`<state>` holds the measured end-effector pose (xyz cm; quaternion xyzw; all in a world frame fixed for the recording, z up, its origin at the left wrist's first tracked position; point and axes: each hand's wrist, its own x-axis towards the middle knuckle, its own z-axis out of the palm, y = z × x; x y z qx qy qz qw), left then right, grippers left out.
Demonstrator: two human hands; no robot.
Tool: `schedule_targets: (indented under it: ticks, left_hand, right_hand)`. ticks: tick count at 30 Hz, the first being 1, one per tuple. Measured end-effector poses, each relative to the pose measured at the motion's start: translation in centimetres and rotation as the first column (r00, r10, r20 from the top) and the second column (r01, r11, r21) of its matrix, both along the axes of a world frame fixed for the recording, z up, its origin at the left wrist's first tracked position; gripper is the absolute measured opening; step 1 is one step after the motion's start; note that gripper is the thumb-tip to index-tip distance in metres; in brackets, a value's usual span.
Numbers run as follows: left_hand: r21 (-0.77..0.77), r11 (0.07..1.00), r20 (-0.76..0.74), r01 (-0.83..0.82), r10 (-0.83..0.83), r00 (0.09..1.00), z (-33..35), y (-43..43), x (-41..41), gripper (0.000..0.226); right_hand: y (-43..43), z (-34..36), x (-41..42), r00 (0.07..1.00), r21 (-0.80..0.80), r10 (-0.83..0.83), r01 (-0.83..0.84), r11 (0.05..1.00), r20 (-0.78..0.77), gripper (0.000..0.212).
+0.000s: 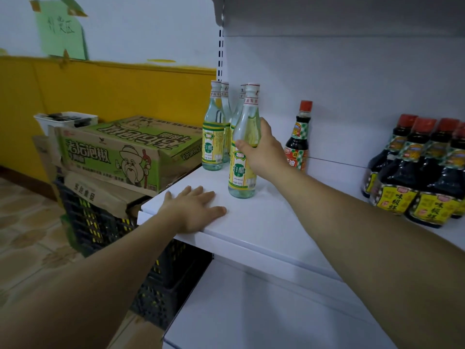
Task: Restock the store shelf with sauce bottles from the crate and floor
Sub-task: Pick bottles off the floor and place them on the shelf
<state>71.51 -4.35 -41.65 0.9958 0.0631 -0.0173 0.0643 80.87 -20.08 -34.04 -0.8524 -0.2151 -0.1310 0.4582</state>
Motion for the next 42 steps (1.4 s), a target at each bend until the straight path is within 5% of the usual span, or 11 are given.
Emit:
schedule_targets:
  ticks: [42]
  left_hand:
    - [-0.075,0.997,0.086,-0.001,0.007,0.996,-0.9,0.5,0.1,0.072]
  right_hand:
    - [6.7,-1.1,9.5,0.989,-0.023,-0.145,0.145,0.989,0.017,0.074]
